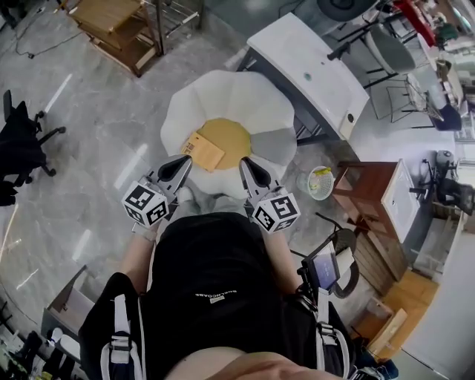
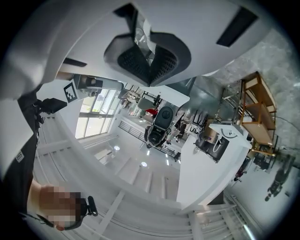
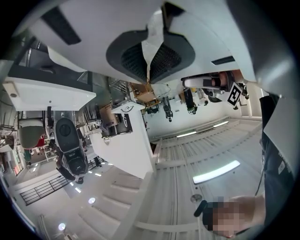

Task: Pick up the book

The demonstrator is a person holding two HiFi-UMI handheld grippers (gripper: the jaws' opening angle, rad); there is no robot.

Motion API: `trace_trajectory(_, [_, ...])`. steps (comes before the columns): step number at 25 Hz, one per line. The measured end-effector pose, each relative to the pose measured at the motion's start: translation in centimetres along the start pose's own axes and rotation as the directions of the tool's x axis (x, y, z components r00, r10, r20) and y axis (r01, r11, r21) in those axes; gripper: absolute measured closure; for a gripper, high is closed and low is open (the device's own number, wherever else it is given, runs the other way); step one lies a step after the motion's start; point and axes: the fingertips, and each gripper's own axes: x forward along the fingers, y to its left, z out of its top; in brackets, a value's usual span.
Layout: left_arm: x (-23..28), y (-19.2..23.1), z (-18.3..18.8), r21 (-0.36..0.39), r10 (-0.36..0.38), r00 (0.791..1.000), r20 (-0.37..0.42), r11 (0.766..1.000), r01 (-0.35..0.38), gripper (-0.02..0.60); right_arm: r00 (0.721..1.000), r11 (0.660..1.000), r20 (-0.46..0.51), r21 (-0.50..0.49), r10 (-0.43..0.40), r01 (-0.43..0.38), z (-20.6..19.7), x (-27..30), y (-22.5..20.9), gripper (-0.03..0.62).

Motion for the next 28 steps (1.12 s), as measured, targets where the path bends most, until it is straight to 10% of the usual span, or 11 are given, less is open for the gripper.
trace_trajectory(20, [9.3,9.3,-8.0,-0.232,0.119,0.987,-0.112,0.962,-0.142,0.563,0.993,0.999,-0.112,0.015,0.039,-0.038,-2.3,2.6,-7.3,0.559])
trace_trajectory(28, [11.2,15.5,-14.4,-0.248,0.159,0.963,-0.219,0.945,-0.212,0.417,0.99,0.996,-0.142,0.084,0.022,-0.01,-6.4,4.5,-10.0,0.559])
